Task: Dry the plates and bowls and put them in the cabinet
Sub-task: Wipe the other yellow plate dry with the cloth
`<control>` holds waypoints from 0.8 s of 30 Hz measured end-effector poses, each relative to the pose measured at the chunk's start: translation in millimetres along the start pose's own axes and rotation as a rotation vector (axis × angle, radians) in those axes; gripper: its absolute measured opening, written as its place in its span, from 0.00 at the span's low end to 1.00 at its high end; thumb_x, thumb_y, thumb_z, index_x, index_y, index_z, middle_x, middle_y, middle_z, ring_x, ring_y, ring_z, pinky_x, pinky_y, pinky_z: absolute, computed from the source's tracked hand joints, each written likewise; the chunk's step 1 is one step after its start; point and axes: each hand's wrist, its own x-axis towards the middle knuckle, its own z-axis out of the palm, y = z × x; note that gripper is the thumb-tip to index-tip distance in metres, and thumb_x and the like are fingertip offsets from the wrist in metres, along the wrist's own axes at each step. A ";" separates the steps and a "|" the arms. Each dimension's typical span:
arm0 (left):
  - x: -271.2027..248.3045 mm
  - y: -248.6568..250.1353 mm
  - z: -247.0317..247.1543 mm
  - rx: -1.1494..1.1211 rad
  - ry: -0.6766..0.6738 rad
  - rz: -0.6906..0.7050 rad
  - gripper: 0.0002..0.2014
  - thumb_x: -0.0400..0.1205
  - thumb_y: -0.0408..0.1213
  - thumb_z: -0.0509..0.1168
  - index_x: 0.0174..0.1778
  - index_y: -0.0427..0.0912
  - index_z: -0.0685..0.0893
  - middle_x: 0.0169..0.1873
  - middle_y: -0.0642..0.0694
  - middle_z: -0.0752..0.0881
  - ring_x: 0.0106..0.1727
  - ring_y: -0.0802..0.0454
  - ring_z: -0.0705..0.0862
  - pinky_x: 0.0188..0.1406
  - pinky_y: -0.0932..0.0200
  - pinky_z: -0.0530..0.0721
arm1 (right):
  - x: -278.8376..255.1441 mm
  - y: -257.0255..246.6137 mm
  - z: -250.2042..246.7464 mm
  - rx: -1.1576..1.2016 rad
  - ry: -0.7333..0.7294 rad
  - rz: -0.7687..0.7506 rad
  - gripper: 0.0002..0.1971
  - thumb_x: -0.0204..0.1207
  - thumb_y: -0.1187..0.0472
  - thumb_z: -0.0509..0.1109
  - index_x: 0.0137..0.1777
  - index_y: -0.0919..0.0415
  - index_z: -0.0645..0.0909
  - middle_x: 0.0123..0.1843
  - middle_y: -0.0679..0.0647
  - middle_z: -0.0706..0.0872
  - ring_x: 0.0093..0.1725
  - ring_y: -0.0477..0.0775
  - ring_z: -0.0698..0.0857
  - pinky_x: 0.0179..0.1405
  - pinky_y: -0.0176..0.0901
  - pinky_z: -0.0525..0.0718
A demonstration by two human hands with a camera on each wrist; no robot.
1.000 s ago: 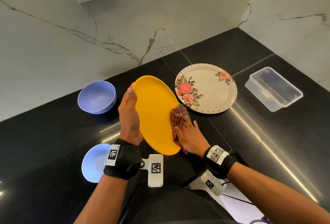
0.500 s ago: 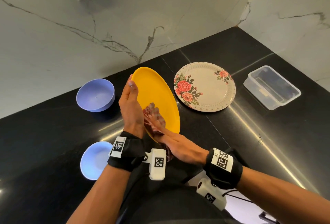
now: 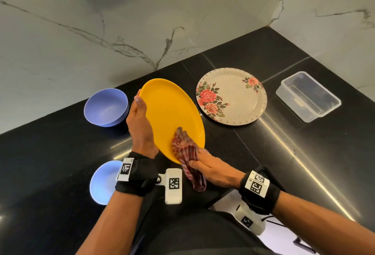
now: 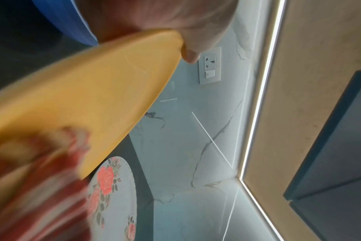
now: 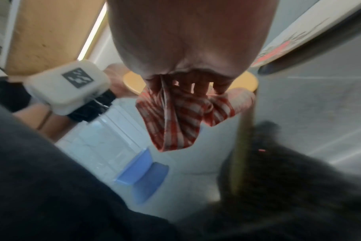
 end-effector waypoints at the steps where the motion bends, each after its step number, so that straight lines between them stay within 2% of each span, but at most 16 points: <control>1: 0.4 1.7 -0.3 0.008 -0.005 -0.001 0.22 0.92 0.53 0.51 0.82 0.56 0.73 0.80 0.51 0.74 0.77 0.49 0.74 0.72 0.47 0.76 | 2.4 7.7 -2.3 -0.004 0.003 0.035 0.22 0.91 0.51 0.54 0.83 0.53 0.69 0.83 0.52 0.68 0.78 0.53 0.70 0.83 0.57 0.66; 2: 0.6 3.6 0.0 0.016 -0.015 0.003 0.22 0.92 0.52 0.51 0.83 0.55 0.72 0.78 0.52 0.74 0.75 0.51 0.74 0.65 0.54 0.77 | 5.3 14.4 -6.0 -0.014 0.010 0.062 0.22 0.92 0.51 0.54 0.83 0.54 0.69 0.84 0.52 0.67 0.79 0.54 0.69 0.84 0.58 0.64; 3: 0.8 4.8 0.4 0.023 -0.028 0.010 0.23 0.93 0.51 0.50 0.84 0.54 0.71 0.77 0.53 0.75 0.72 0.54 0.74 0.58 0.60 0.77 | 8.3 19.2 -10.2 -0.047 0.014 0.084 0.22 0.92 0.52 0.53 0.82 0.58 0.70 0.84 0.53 0.67 0.80 0.55 0.66 0.87 0.56 0.57; 4: 0.8 5.6 1.3 0.036 -0.039 0.020 0.23 0.93 0.50 0.50 0.84 0.53 0.70 0.76 0.53 0.74 0.69 0.57 0.72 0.56 0.63 0.75 | 12.0 23.8 -14.7 -0.094 0.012 0.100 0.22 0.92 0.54 0.51 0.80 0.62 0.72 0.85 0.55 0.67 0.83 0.56 0.64 0.87 0.51 0.48; 6: 1.0 6.1 2.2 0.065 -0.052 0.043 0.23 0.93 0.50 0.49 0.85 0.52 0.70 0.79 0.52 0.73 0.69 0.60 0.70 0.63 0.61 0.69 | 21.3 30.3 -23.4 -0.193 0.003 0.109 0.22 0.93 0.56 0.49 0.79 0.67 0.73 0.86 0.59 0.67 0.86 0.57 0.59 0.84 0.45 0.34; 8: 1.6 6.0 2.6 0.071 -0.058 0.051 0.23 0.93 0.50 0.49 0.85 0.52 0.70 0.81 0.51 0.72 0.69 0.60 0.69 0.64 0.60 0.67 | 32.7 37.8 -29.8 -0.288 0.036 0.080 0.25 0.92 0.55 0.49 0.84 0.66 0.65 0.89 0.58 0.60 0.88 0.53 0.55 0.84 0.46 0.31; 10: 1.0 7.1 2.7 0.077 -0.061 0.048 0.23 0.93 0.50 0.49 0.85 0.52 0.70 0.79 0.53 0.73 0.69 0.61 0.69 0.58 0.67 0.71 | 43.0 41.4 -33.1 -0.344 0.113 0.056 0.28 0.91 0.54 0.50 0.89 0.63 0.54 0.91 0.55 0.52 0.89 0.49 0.49 0.85 0.47 0.33; 12: 0.5 8.2 1.6 0.079 -0.057 0.046 0.23 0.93 0.50 0.49 0.84 0.52 0.70 0.80 0.53 0.73 0.68 0.61 0.69 0.51 0.72 0.72 | 50.6 39.5 -33.1 -0.399 0.157 0.057 0.29 0.91 0.55 0.50 0.89 0.64 0.53 0.91 0.55 0.51 0.89 0.49 0.47 0.85 0.47 0.34; 14: 0.1 8.6 0.0 0.087 -0.047 0.052 0.23 0.93 0.49 0.49 0.84 0.52 0.70 0.82 0.51 0.71 0.69 0.61 0.68 0.56 0.69 0.71 | 52.1 34.0 -30.2 -0.429 0.154 0.075 0.27 0.92 0.55 0.49 0.88 0.67 0.56 0.91 0.58 0.53 0.90 0.50 0.47 0.85 0.45 0.35; 16: 0.2 8.4 -2.2 0.078 -0.036 0.053 0.23 0.93 0.49 0.49 0.84 0.52 0.70 0.83 0.50 0.71 0.70 0.59 0.70 0.61 0.64 0.70 | 49.2 26.6 -26.4 -0.384 0.152 0.078 0.27 0.92 0.55 0.49 0.87 0.67 0.58 0.90 0.58 0.54 0.89 0.52 0.48 0.83 0.39 0.37; 18: 0.1 8.1 -3.5 0.058 -0.017 0.046 0.22 0.93 0.50 0.50 0.84 0.52 0.71 0.83 0.50 0.71 0.74 0.56 0.71 0.66 0.57 0.69 | 43.1 17.9 -21.2 -0.315 0.177 0.065 0.27 0.92 0.55 0.52 0.87 0.67 0.58 0.90 0.59 0.56 0.89 0.54 0.54 0.82 0.36 0.44; 20: -1.1 8.0 -3.5 0.039 0.003 0.038 0.23 0.93 0.51 0.51 0.83 0.52 0.72 0.82 0.50 0.72 0.75 0.54 0.72 0.69 0.52 0.71 | 33.1 6.6 -16.5 -0.244 0.180 0.069 0.27 0.92 0.54 0.53 0.87 0.65 0.59 0.88 0.60 0.62 0.85 0.56 0.65 0.81 0.40 0.58; 22: -2.7 7.9 -2.2 0.007 0.022 0.032 0.23 0.92 0.51 0.52 0.83 0.53 0.73 0.81 0.50 0.74 0.77 0.50 0.73 0.73 0.47 0.72 | 20.8 -4.4 -11.2 -0.172 0.132 0.087 0.26 0.91 0.53 0.54 0.86 0.63 0.62 0.84 0.61 0.69 0.79 0.59 0.74 0.76 0.43 0.68; 24: -4.2 8.6 -0.1 0.006 0.031 0.043 0.23 0.92 0.51 0.52 0.83 0.53 0.73 0.81 0.50 0.74 0.79 0.49 0.72 0.75 0.46 0.71 | 8.4 -14.1 -5.6 -0.127 0.088 0.041 0.23 0.91 0.51 0.55 0.83 0.56 0.67 0.78 0.60 0.78 0.70 0.61 0.82 0.73 0.49 0.77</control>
